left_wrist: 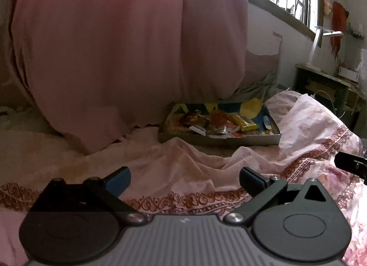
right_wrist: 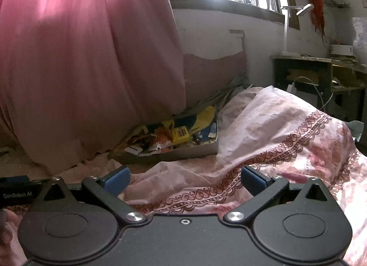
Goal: Organize snacks
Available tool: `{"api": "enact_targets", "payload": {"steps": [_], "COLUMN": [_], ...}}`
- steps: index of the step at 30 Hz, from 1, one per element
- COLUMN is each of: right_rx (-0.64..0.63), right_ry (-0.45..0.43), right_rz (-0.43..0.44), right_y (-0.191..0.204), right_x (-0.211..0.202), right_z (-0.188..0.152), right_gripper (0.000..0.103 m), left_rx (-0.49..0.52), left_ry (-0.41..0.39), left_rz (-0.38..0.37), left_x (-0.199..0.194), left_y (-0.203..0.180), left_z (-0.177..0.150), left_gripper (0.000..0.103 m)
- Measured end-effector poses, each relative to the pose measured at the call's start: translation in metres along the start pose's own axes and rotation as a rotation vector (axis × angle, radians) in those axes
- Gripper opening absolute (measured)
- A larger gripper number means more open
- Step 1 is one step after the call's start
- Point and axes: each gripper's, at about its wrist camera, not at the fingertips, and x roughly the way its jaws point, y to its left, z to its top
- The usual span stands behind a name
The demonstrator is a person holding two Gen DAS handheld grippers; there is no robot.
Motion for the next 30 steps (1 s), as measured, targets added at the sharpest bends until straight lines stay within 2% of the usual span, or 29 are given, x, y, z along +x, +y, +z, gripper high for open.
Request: {"api": "enact_targets", "payload": {"steps": [11, 20, 30], "right_rx": [-0.007, -0.021, -0.039], "right_ry": [-0.007, 0.05, 0.109], "right_rz": [-0.012, -0.04, -0.086], "right_y": [0.01, 0.015, 0.013], "right_x": [-0.014, -0.015, -0.005], "right_z": [-0.006, -0.017, -0.028], "right_gripper": [0.102, 0.102, 0.102], "left_rx": [0.018, 0.044, 0.067], "left_ry": [-0.001, 0.006, 0.057], "left_rz": [0.005, 0.033, 0.036], "left_x": [-0.013, -0.019, -0.012], "left_y": [0.0, -0.002, -0.001], "left_z": [-0.01, -0.015, -0.018], "left_gripper": [0.103, 0.103, 0.103]}}
